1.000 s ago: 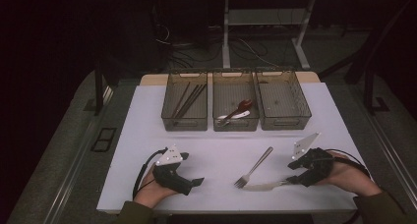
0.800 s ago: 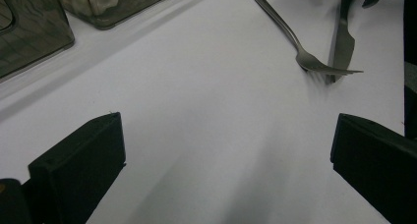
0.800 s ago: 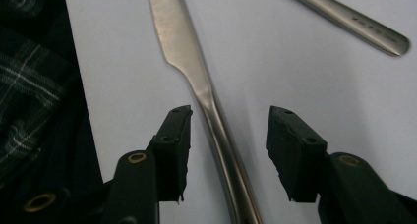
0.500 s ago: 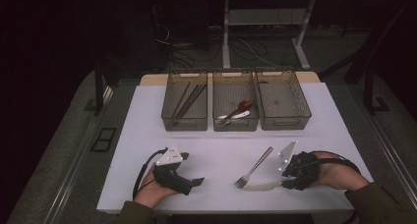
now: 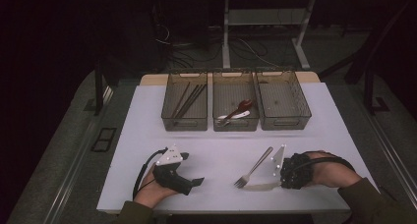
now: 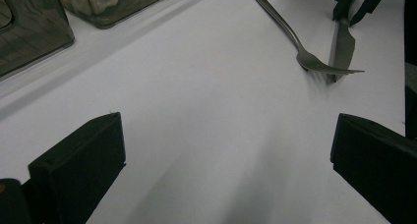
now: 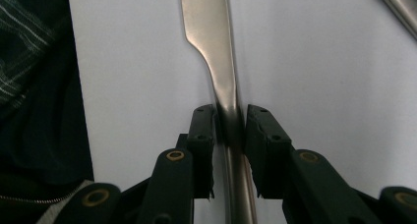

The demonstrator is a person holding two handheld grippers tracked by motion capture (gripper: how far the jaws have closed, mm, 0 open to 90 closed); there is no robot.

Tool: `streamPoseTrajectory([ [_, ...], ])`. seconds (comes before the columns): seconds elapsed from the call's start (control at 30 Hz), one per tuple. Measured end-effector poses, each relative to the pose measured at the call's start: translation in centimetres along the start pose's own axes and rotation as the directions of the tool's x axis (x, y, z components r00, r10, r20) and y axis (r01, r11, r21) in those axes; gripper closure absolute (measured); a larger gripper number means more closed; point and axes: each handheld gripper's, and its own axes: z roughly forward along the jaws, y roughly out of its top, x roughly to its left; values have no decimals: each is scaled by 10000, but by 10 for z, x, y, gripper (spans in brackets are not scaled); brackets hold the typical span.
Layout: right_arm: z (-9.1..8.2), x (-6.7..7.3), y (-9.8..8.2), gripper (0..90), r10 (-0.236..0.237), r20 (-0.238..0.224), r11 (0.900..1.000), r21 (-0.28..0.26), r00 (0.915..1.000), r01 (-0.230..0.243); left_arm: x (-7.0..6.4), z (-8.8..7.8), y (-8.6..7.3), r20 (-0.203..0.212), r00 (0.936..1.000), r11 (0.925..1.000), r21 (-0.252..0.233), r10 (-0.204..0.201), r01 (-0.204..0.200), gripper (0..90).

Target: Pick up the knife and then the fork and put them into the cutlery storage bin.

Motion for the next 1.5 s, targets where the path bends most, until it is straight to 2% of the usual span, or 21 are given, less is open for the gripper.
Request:
streamPoseTrajectory([
  [0.23,0,0,6,767,-593,2,9973,433,9982,593,0,0,0,14,10000,10000,21,34,-34,0],
  [0.57,0,-2,5,795,-1140,-178,9930,293,9933,1145,0,0,0,33,10000,10000,26,31,-31,0],
  [0.73,-2,0,2,795,-1186,-393,9927,192,9922,1195,0,0,0,35,10000,10000,31,25,-25,0],
  [1.0,-12,1,-13,797,-816,-535,9964,-294,9952,801,0,1,0,27,10000,10000,34,6,-7,0],
  [1.2,-20,0,-27,801,-137,-351,9982,-585,9993,116,0,1,0,32,10000,10000,69,32,-32,0],
  [1.33,-25,-5,-34,801,391,-44,9937,-1051,9992,-393,0,2,0,26,10000,10000,66,23,-24,0],
  [1.5,-31,-10,-41,800,1023,92,9775,-1862,9947,-988,0,1,0,27,10000,10000,55,19,-20,0],
])
